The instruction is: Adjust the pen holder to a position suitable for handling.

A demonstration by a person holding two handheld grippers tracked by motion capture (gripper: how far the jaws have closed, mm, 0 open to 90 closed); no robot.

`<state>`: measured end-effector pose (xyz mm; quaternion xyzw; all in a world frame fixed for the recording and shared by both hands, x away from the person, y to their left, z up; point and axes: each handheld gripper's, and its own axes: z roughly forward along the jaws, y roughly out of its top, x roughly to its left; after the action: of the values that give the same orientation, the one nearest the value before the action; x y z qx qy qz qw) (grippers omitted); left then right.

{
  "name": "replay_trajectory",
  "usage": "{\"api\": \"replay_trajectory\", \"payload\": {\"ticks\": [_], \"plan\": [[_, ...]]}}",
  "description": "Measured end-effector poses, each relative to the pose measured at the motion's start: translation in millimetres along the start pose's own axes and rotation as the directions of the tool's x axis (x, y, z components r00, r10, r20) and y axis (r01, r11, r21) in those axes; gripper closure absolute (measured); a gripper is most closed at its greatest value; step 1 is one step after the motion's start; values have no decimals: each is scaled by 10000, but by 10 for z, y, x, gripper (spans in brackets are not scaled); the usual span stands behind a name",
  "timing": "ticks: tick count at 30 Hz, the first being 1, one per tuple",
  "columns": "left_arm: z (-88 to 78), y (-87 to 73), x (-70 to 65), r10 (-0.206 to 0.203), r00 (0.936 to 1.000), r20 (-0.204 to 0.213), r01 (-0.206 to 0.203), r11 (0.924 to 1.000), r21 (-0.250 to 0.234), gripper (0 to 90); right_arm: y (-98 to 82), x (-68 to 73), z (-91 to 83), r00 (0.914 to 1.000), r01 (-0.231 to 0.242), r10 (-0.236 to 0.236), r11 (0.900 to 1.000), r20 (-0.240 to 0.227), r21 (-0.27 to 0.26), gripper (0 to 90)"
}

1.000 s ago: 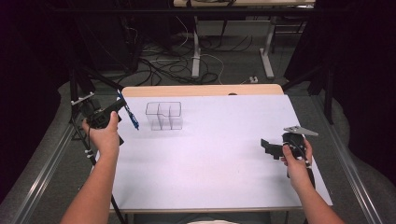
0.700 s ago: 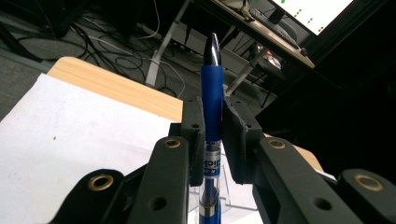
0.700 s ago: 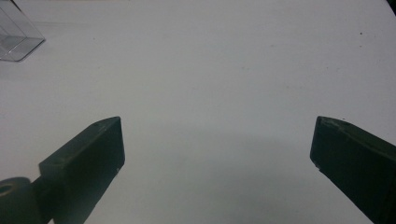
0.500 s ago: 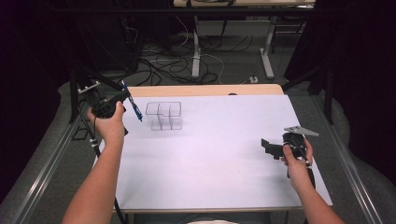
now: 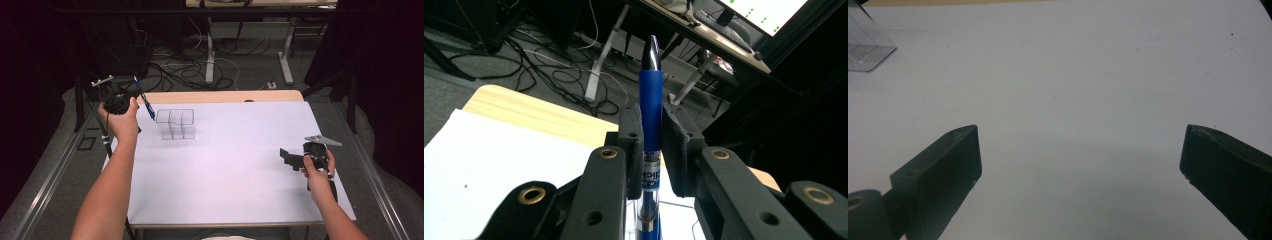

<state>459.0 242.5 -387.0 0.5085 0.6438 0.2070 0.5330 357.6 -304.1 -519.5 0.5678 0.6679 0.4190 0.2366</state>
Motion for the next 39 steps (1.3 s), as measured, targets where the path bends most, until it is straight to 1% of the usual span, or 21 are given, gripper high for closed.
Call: {"api": "replay_trajectory", "payload": {"ticks": [2, 4, 5, 6, 8, 9, 12, 14, 15, 16, 18, 19, 20, 25, 28, 31, 33, 37, 38, 39], "plan": [[28, 14, -11, 42, 10000, 17, -42, 10000, -31, 792, 0, -1, -1, 10000, 13, -13, 10000, -3, -3, 28], [50, 29, -15, 181, 9998, -5, -181, 9998, 66, 793, 0, -1, 1, 10000, 4, -4, 10000, -14, -4, 28], [69, 32, -20, 197, 9998, -69, -197, 9998, -2, 792, -1, -2, 3, 10000, 29, -29, 10000, -26, 6, 28], [77, 39, -17, 268, 9996, -131, -267, 9996, 63, 793, -3, -1, 7, 10000, 15, -15, 10000, -23, 31, 28], [94, 56, -12, 278, 9994, -199, -278, 9996, -2, 793, -7, 0, 8, 10000, -28, 28, 10000, -9, 85, 29], [103, 66, -10, 200, 9996, -208, -201, 9998, -75, 792, -7, -4, 11, 10000, 48, -47, 10000, -14, 57, 29], [120, 91, 1, 265, 9993, -263, -265, 9996, -24, 792, -8, 3, 14, 10000, 46, -46, 10000, -35, 60, 29], [133, 104, 6, 131, 9997, -216, -132, 9999, -55, 793, -10, 5, 18, 10000, 37, -37, 10000, -32, 75, 29], [139, 110, 13, 144, 9996, -223, -146, 9998, -94, 793, -11, 6, 20, 10000, 30, -30, 10000, -33, 80, 29], [149, 116, 12, 23, 9997, -239, -27, 9998, -180, 792, -12, 5, 22, 10000, 21, -21, 10000, -39, 89, 29], [167, 131, 19, -54, 9997, -239, 49, 9998, -216, 793, -15, 3, 24, 10000, 25, -24, 9999, -54, 100, 29], [174, 140, 25, -16, 9996, -270, 10, 9998, -193, 792, -15, 3, 25, 10000, 29, -29, 9999, -60, 104, 29], [186, 147, 24, -119, 9996, -246, 113, 9996, -241, 793, -15, 3, 24, 10000, 31, -31, 9999, -64, 105, 29], [263, 161, 41, -121, 9994, -318, 114, 9997, -208, 792, -16, -4, 25, 10000, 22, -21, 9999, -42, 116, 29], [315, 151, 60, -187, 9989, -423, 179, 9997, -194, 792, -16, -10, 26, 10000, 36, -35, 9999, -49, 113, 29], [359, 134, 81, -276, 9981, -550, 269, 9996, -133, 792, -15, -6, 23, 10000, -53, 54, 9999, -43, 110, 29], [391, 122, 90, -361, 9979, -537, 354, 9993, -150, 792, -17, -7, 25, 10000, -68, 68, 9999, -47, 118, 30], [446, 85, 69, -210, 9975, -680, 205, 9998, -69, 792, -18, -5, 27, 9999, -99, 100, 9999, -65, 129, 30], [450, 76, 67, -29, 9974, -723, 36, 9999, 94, 793, -18, -5, 27, 9999, -88, 89, 9999, -65, 125, 30], [470, 59, 57, 3, 9970, -776, 0, 10000, 42, 793, -18, -6, 27, 9999, -79, 80, 9999, -77, 126, 30]]}}
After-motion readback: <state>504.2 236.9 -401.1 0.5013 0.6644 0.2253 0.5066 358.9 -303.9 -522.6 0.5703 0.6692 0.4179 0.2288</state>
